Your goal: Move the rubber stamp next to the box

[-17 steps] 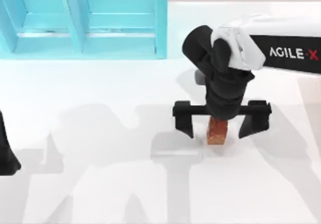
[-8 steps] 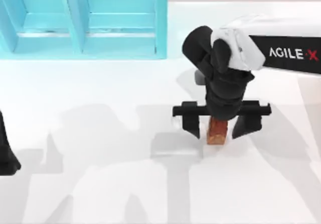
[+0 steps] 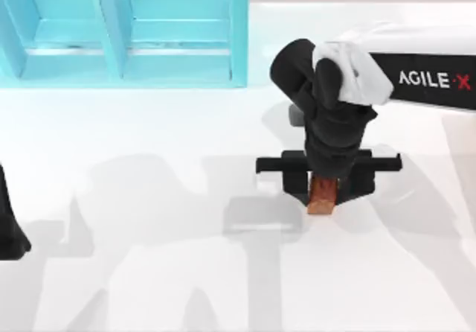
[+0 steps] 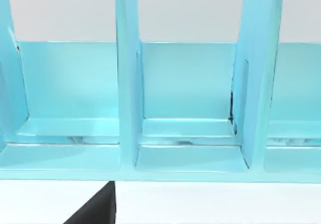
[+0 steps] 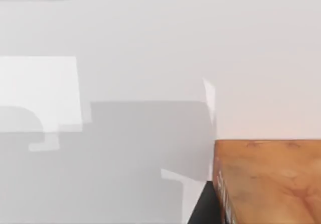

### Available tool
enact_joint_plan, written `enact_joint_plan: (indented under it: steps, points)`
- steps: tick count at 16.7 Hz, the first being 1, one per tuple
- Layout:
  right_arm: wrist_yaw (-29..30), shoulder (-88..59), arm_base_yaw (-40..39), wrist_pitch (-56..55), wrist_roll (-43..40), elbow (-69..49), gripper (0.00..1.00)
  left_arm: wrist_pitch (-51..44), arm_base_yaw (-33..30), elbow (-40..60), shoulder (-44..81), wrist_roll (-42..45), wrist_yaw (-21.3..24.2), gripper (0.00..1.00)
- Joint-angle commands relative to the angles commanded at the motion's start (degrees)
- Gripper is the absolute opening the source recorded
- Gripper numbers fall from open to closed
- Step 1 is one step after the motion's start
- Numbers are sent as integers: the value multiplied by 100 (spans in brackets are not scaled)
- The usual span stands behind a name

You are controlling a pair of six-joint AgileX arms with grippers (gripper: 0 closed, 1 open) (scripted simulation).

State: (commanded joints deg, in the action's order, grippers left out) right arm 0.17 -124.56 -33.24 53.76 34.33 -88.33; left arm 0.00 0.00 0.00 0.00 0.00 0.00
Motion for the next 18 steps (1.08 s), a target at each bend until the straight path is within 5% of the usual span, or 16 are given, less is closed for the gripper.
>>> enact_joint_plan:
  steps: [18]
  points:
    - [0,349,10,988,-7,-647,0,0,0,0,0,0,0,100]
